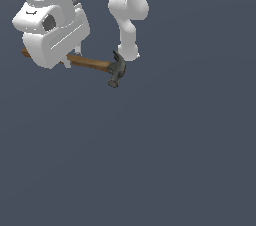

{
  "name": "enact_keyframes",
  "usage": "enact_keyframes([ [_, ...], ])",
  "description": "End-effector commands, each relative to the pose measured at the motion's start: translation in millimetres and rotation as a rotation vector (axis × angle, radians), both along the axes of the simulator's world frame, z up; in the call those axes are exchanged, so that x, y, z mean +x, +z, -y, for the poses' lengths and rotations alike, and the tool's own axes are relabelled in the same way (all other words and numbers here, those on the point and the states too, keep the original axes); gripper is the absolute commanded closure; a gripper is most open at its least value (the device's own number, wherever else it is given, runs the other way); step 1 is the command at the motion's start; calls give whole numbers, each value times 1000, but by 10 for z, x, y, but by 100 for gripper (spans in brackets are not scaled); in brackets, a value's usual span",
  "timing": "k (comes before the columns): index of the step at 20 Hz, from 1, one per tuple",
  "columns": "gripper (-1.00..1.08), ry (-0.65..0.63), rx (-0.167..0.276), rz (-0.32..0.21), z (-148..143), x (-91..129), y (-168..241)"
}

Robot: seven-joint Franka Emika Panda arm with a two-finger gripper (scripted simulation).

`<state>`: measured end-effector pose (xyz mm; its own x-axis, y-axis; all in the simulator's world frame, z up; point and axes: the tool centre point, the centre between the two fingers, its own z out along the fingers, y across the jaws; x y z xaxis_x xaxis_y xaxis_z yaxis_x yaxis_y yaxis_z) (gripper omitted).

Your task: Pick up the object and move it to a goal position.

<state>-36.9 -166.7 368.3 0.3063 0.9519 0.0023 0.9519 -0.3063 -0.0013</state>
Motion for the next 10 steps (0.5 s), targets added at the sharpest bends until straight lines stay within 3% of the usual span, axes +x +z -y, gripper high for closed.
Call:
enact_keyframes([
  [1, 108, 1, -1, 2, 97, -14, 186],
  [10, 108, 0, -2, 1, 277, -27, 483],
])
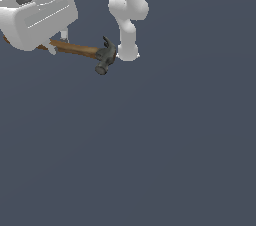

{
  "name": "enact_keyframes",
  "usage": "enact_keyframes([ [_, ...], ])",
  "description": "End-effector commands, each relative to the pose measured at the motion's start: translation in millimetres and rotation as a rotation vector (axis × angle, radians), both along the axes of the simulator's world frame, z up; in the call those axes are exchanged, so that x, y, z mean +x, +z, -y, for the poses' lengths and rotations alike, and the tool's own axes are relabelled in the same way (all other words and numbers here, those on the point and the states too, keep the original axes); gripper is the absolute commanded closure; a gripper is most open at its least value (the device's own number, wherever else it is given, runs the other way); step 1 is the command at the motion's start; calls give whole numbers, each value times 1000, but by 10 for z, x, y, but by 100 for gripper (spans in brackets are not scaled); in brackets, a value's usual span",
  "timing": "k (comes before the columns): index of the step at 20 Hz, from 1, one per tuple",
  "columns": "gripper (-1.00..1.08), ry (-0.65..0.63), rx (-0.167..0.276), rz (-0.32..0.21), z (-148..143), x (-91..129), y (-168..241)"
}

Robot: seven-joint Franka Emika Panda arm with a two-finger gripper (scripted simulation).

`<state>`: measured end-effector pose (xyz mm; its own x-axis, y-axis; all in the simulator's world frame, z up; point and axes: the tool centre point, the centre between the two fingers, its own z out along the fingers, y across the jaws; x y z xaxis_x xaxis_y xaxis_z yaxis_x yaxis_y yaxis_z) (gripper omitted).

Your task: Pick up the object and move it to a goal position.

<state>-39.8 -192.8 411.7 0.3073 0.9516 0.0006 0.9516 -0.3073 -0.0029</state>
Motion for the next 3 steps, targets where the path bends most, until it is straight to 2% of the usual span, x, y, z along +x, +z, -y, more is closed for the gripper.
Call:
enact_keyframes([
  [1, 108, 1, -1, 3, 22, 2, 59],
  [3, 108, 1, -1, 3, 27, 2, 67],
])
